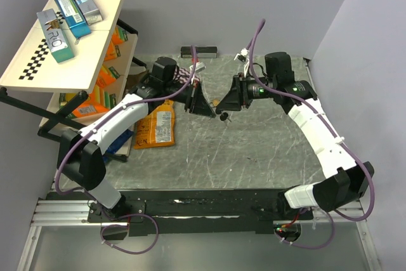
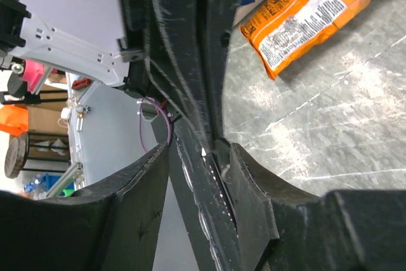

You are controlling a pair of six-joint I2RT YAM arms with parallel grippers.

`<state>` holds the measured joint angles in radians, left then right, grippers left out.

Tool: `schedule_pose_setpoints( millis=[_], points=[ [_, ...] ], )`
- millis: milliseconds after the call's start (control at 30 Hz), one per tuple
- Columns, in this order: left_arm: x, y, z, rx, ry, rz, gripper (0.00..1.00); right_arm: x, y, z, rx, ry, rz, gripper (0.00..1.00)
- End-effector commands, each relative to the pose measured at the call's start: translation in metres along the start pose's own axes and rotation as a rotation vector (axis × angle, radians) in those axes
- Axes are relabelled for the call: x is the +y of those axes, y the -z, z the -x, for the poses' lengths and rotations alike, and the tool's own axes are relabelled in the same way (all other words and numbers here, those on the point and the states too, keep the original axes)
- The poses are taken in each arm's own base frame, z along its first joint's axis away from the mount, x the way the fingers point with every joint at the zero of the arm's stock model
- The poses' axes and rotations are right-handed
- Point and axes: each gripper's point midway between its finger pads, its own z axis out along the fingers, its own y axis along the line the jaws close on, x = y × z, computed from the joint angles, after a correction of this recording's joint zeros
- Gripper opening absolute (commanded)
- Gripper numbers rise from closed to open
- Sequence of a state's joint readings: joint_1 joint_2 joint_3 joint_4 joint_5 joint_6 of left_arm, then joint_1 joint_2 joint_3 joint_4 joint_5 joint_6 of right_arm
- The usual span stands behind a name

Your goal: Unlock with the key

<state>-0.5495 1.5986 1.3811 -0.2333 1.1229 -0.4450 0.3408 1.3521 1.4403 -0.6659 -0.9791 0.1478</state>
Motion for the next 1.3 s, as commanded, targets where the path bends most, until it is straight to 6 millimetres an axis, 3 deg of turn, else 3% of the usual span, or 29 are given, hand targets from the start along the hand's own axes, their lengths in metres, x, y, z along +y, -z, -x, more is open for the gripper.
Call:
schedule_pose_setpoints(
  millis=[0, 133, 333, 633, 733, 833, 900, 933, 967, 1033, 1133, 1267],
  points=[
    [-0.022, 0.001, 0.012, 0.002, -0.080, -0.073, 0.01, 0.004, -0.001, 0.003, 0.002, 0.051, 0.024, 0.53],
    [-0.025, 0.003, 0.012, 0.007, -0.082, -0.080, 0.01, 0.001, -0.002, 0.001, -0.004, 0.050, 0.013, 0.56],
    [-0.026, 0.003, 0.012, 0.005, -0.082, -0.077, 0.01, 0.004, -0.003, -0.004, 0.004, 0.038, 0.046, 0.47],
    [-0.031, 0.004, 0.015, -0.021, -0.094, -0.094, 0.01, 0.007, -0.006, -0.014, 0.026, 0.001, 0.093, 0.28],
    [-0.031, 0.004, 0.015, -0.022, -0.095, -0.095, 0.01, 0.008, -0.006, -0.013, 0.025, -0.004, 0.106, 0.18],
    [-0.030, 0.003, 0.017, -0.043, -0.095, -0.082, 0.01, 0.010, -0.006, -0.012, 0.010, -0.004, 0.117, 0.00],
    [-0.032, 0.004, 0.024, -0.074, -0.107, -0.068, 0.01, 0.013, -0.006, -0.009, -0.010, -0.003, 0.128, 0.00],
    [-0.028, 0.004, 0.028, -0.104, -0.107, -0.037, 0.05, 0.012, -0.006, -0.008, -0.019, -0.006, 0.119, 0.00],
    [-0.033, 0.006, 0.033, -0.132, -0.104, -0.032, 0.31, 0.014, -0.005, -0.005, -0.037, -0.003, 0.120, 0.00],
    [-0.031, 0.007, 0.044, -0.214, -0.141, -0.007, 0.57, 0.008, -0.004, -0.003, -0.066, -0.019, 0.089, 0.00],
    [-0.043, 0.015, 0.058, -0.321, -0.167, 0.009, 0.84, 0.008, 0.001, 0.012, -0.172, -0.013, 0.066, 0.00],
    [-0.048, 0.027, 0.082, -0.493, -0.158, 0.048, 0.88, 0.013, 0.016, 0.035, -0.333, -0.025, 0.016, 0.00]
  ],
)
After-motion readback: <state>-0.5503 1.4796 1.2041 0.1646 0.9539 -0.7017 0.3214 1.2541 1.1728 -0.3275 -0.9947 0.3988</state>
